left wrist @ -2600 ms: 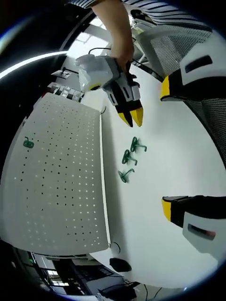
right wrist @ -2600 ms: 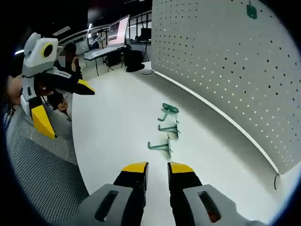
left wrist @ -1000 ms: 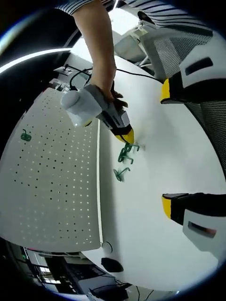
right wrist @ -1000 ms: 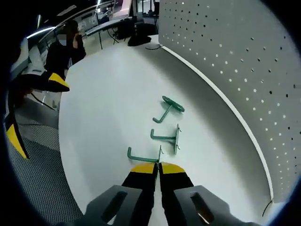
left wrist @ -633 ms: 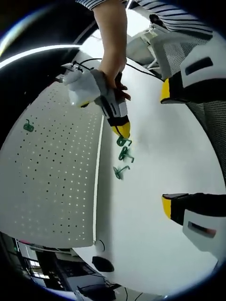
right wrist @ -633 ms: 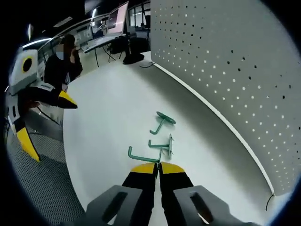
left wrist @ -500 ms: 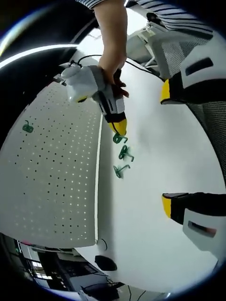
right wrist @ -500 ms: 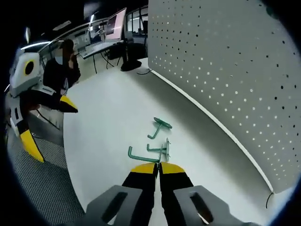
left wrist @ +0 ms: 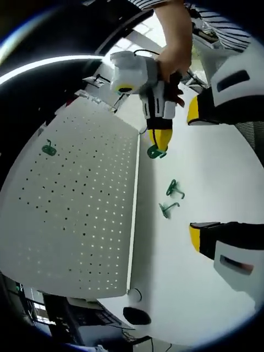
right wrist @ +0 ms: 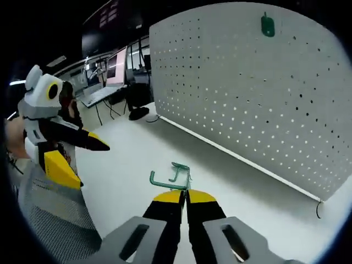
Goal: Insert the hook assembly into the mounting plate slot until the hook locks in place.
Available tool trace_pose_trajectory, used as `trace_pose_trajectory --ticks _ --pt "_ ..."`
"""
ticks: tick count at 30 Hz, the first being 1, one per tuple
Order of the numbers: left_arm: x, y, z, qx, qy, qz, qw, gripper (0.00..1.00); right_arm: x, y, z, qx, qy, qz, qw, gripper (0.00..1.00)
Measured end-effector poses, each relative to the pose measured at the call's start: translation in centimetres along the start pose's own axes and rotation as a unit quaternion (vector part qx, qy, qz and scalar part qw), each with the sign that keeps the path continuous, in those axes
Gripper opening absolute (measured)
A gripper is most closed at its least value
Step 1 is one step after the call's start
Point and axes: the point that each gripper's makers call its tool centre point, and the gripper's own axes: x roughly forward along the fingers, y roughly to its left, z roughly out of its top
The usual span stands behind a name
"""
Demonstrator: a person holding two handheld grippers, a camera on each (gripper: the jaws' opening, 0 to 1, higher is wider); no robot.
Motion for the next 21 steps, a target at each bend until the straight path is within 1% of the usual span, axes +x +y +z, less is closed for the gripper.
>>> trace_pose_trajectory --ticks 1,3,4,5,6,7,9,11,13,16,21 --pt "0.3 -0.4 0.2 -0.003 0.001 -0.006 1.0 0.71 -0.2 0.2 0.1 0.017 -0.003 0.001 0.9998 0.0" --pt "0.7 -1.1 0.5 -0.003 0.003 -0.019 0.9998 0.68 -0.7 0.3 0.5 0.018 -0.018 -0.005 0.9997 0.0" --pt "0.7 -1.3 0.6 -0.003 0.002 -0.024 0.9997 0.63 -1.0 0.5 0.9 0.02 -0.026 -0.008 0.9994 0.0" --pt "0.8 -2.1 0.9 -0.012 -0.002 -0.041 0.9991 0.61 -1.2 0.6 1.2 0.024 -0.035 -0.009 0.9991 0.0" --pt "0.9 -2.4 1.1 -0.018 -0.006 -0.047 0.9987 0.6 -1.6 0.9 1.8 0.029 -0.05 -0.01 0.9983 0.0" --pt "1.0 -2.9 1.4 -0.024 -0.01 -0.054 0.9982 0.59 -1.9 1.0 2.1 0.03 -0.054 -0.011 0.998 0.0" --pt "1.2 -3.4 1.7 -0.022 -0.01 -0.061 0.9978 0.57 -2.4 1.4 3.1 0.032 -0.077 -0.012 0.9964 0.0" --pt "1.3 -4.0 1.9 -0.023 -0.012 -0.07 0.9972 0.52 -2.9 1.6 3.5 0.04 -0.084 -0.015 0.9955 0.0" --pt "1.3 -4.2 2.3 -0.031 -0.018 -0.077 0.9964 0.51 -3.2 1.9 4.1 0.059 -0.099 -0.012 0.9932 0.0" --pt "1.2 -4.6 3.3 -0.048 -0.033 -0.087 0.9945 0.49 -3.5 2.2 4.4 0.067 -0.105 -0.012 0.9921 0.0" --pt "1.1 -5.1 4.2 -0.044 -0.045 -0.094 0.9936 0.45 -4.2 3.1 5.2 0.067 -0.127 -0.011 0.9896 0.0"
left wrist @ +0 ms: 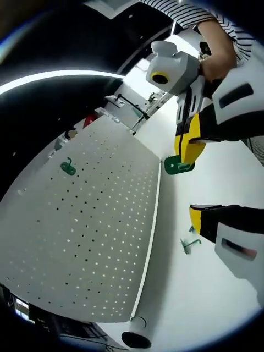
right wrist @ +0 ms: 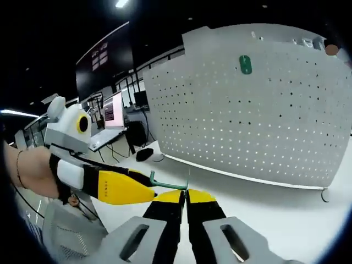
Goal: Insert the hook assembly into the mounting plate slot until the hook locks in place.
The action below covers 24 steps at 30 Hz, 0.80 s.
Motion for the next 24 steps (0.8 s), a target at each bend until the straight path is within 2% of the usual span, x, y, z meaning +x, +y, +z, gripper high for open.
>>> trace_pose_trajectory --ticks 6,10,15,24 --pt "-0.1 -0.8 0.9 0.003 -0.022 -0.019 0.9996 0.34 -0.4 0.3 0.7 0.009 -0.021 -0.002 0.9997 0.0" --pt "-0.2 -1.6 1.1 0.004 -0.022 -0.037 0.9991 0.27 -0.7 0.5 1.1 0.007 -0.031 0.002 0.9995 0.0" --pt "-0.3 -2.1 1.3 0.01 -0.027 -0.044 0.9986 0.18 -1.3 1.1 2.0 -0.003 -0.047 0.005 0.9989 0.0" --pt "-0.5 -2.8 2.1 0.003 -0.04 -0.06 0.9974 0.11 -1.7 1.2 2.7 0.001 -0.064 0.006 0.9979 0.0"
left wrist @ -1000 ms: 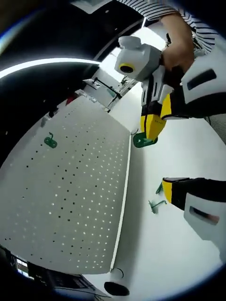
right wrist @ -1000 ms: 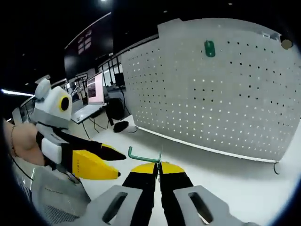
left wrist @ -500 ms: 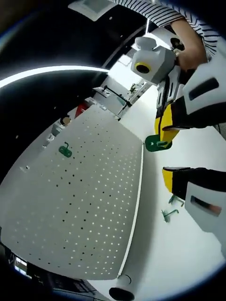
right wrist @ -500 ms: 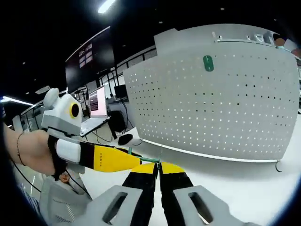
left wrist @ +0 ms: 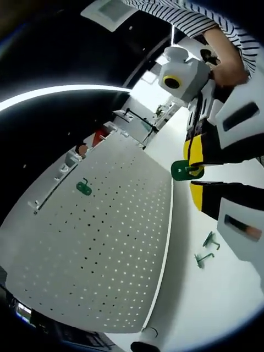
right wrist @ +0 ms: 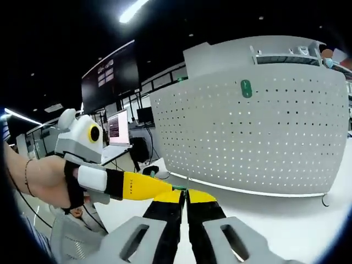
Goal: Insert the hook assembly into the mounting plate slot until the hook locks in place.
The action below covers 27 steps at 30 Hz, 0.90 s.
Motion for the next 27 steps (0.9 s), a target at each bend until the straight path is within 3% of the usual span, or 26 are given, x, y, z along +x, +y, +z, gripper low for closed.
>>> trace_pose_trajectory --ticks 13,27 --pt "-0.2 -1.6 0.9 -0.011 -0.014 -0.033 0.9993 0.04 -0.5 0.3 1.4 -0.022 -0.032 0.007 0.9992 0.0" --pt "-0.3 -2.3 1.4 0.002 -0.019 -0.039 0.999 0.03 -0.8 0.2 2.2 -0.029 -0.051 0.001 0.9983 0.0"
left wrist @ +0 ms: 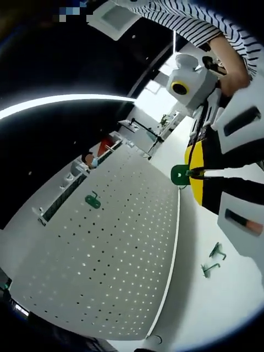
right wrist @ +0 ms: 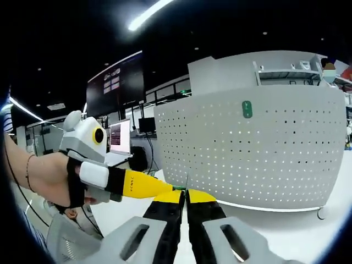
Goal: Insert the hook assembly into the mounting plate slot until the hook locks in place.
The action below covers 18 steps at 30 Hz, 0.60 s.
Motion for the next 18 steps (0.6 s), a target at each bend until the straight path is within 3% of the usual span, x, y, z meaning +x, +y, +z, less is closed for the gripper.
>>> trace_pose_trajectory --ticks 9,14,18 --pt "0.1 -0.1 0.2 0.013 0.009 0.005 0.9999 0.01 -0.1 0.0 0.1 0.007 -0.003 -0.001 1.0 0.0" --pt "0.5 0.0 -0.1 0.061 0.031 0.026 0.9973 0.01 0.0 -0.5 -0.1 0.005 0.011 -0.004 0.9999 0.01" --pt "0.8 -0.1 0.1 0.072 0.03 0.033 0.9964 0.01 -0.2 -1.0 -0.2 0.011 0.016 -0.01 0.9998 0.04"
